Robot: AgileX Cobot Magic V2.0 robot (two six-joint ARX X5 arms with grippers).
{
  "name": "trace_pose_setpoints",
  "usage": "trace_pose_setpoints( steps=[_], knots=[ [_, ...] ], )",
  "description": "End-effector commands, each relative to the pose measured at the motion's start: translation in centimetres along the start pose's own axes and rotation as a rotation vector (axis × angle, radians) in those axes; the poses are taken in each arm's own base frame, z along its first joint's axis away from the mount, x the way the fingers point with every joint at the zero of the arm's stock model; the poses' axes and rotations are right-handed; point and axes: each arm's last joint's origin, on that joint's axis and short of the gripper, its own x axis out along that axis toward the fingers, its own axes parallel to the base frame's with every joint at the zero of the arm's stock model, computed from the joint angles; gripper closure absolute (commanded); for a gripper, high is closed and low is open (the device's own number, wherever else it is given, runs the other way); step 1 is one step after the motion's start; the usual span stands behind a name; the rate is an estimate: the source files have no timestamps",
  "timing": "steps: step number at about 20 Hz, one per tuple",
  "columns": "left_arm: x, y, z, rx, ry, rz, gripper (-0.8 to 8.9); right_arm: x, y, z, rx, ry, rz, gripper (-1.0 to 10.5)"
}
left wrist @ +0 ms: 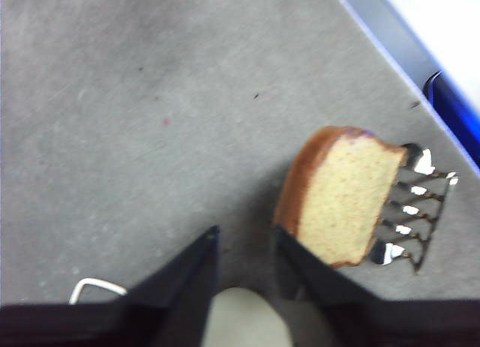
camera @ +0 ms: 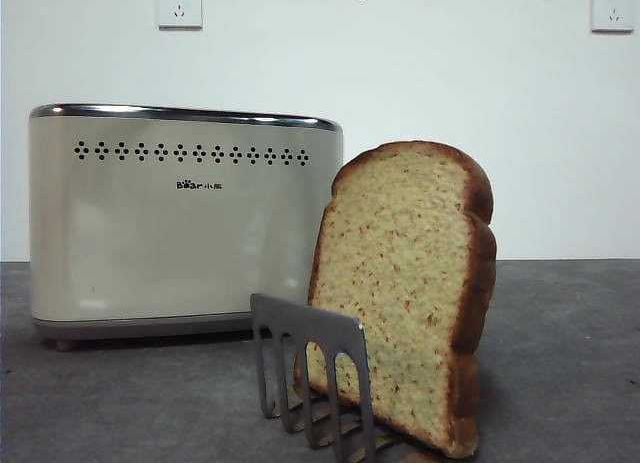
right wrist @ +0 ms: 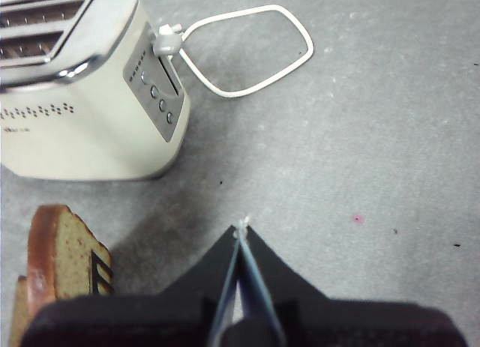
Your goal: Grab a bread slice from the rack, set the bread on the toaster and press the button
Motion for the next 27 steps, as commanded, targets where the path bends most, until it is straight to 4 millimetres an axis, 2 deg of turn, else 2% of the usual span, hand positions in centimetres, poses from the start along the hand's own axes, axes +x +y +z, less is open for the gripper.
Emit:
trace_pose_setpoints(
  steps=[1, 3, 6, 10, 18, 21, 24, 27],
  knots=[
    [0.9, 0.3, 0.9, 0.005, 0.015, -0.003, 5.21, -0.1, 0.0, 0.1, -0.037, -0.004, 0.004, 9.5],
    [1.9, 0.1, 1.3, 0.016, 0.019, -0.037, 5.22, 0.0, 0.0, 0.2, -0.037, 0.0, 0.005, 9.5],
    [4.4, -0.5, 1.6, 0.023, 0.072, -0.124, 5.22, 0.3, 0.0, 0.1, -0.055, 0.016, 0.036, 9.5],
    [7.1, -0.6, 1.1, 0.022, 0.139, -0.173, 5.22, 0.3, 0.0, 0.0, -0.051, 0.022, 0.059, 9.5],
    [10.8, -0.6, -0.5, -0.039, 0.201, -0.266, 5.32, 0.4, 0.0, 0.0, -0.054, 0.029, 0.06, 9.5],
    [11.0, -0.5, -0.9, -0.047, 0.204, -0.262, 5.42, 0.4, 0.0, 0.0, -0.06, 0.032, 0.061, 9.5],
    [10.9, -0.6, -1.0, -0.049, 0.21, -0.278, 7.56, 0.4, 0.0, 0.0, -0.06, 0.033, 0.06, 9.5],
    [10.8, -0.6, -1.0, -0.046, 0.212, -0.279, 7.92, 0.4, 0.0, -0.1, -0.056, 0.04, 0.061, 9.5]
  ],
)
